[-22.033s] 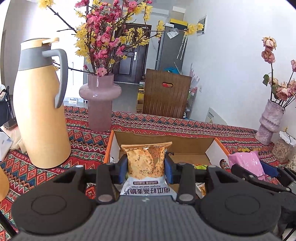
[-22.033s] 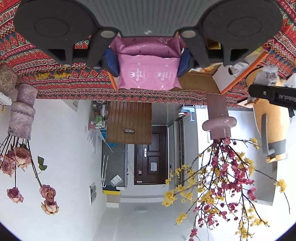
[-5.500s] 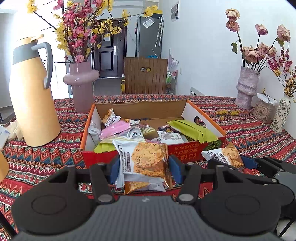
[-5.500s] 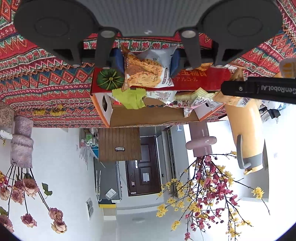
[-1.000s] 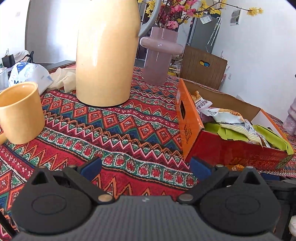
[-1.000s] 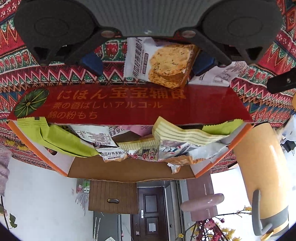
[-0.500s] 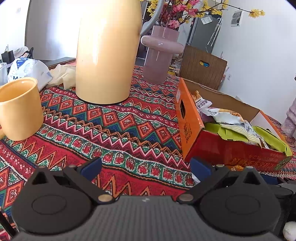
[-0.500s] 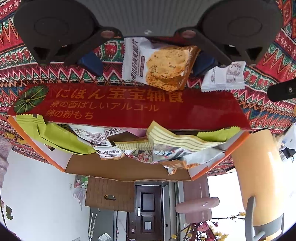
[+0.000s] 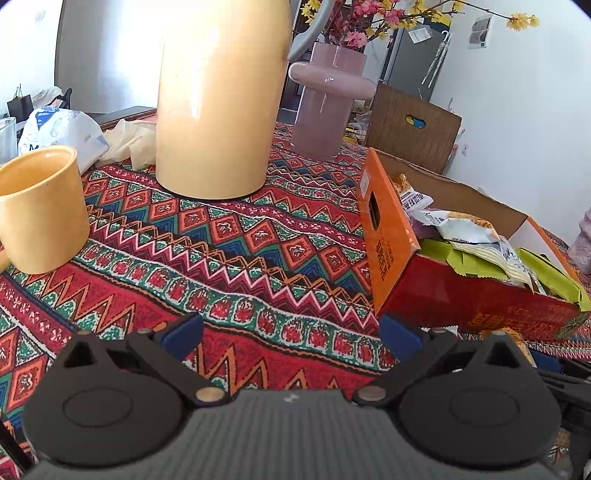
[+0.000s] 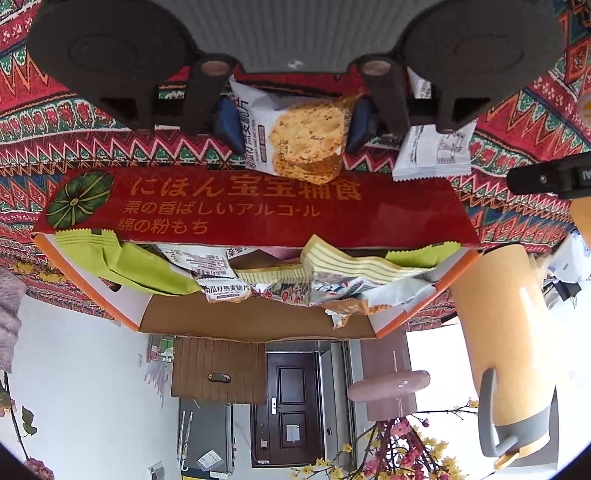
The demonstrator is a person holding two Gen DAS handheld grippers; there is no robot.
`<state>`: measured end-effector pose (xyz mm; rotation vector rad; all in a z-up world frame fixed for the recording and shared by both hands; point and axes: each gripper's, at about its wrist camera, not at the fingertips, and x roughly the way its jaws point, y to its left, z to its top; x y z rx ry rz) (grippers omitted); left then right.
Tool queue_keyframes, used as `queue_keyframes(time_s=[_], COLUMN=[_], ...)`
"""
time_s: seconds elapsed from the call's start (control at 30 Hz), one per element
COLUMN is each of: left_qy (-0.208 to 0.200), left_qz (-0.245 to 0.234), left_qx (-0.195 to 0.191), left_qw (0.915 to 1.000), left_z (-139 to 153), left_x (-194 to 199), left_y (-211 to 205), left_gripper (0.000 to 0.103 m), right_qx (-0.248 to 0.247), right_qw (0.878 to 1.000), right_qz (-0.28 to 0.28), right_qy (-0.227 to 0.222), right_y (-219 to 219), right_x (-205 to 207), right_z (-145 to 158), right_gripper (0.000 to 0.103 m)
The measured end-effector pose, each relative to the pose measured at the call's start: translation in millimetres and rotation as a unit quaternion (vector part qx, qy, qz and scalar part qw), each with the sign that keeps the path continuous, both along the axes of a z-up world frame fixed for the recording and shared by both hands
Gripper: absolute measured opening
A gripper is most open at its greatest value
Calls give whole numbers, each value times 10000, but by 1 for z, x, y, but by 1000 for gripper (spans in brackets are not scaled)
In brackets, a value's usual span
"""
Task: Organize snacks
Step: 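Grasp the last oat crisp packet with the right tool, then grasp the small white sachet with the left tool while the right tool holds its packet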
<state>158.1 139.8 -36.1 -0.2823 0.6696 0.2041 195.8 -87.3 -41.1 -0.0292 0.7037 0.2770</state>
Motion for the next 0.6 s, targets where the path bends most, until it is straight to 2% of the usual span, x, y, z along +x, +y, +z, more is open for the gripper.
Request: queue_keyframes(time_s=[0.2,0.33,0.6], left_qy=[104,154,279], left_qz=[-16,-23,-476], left_qx=[77,292,398], left_qw=[9999,9995,9977], left_z=[-3,-1,9], left_x=[4,5,5], left_y=[-3,-11,-47], left_gripper=[103,103,103], right_qx=[24,26,128], right_qw=[9995,9993,9981], right_qz=[-46,-147,-510], right_qy=[-308,-346,-328], right_y=[-20,-40,-77], right_x=[-17,-25,-28], right_z=[9,10,8], right_gripper=[56,56,56])
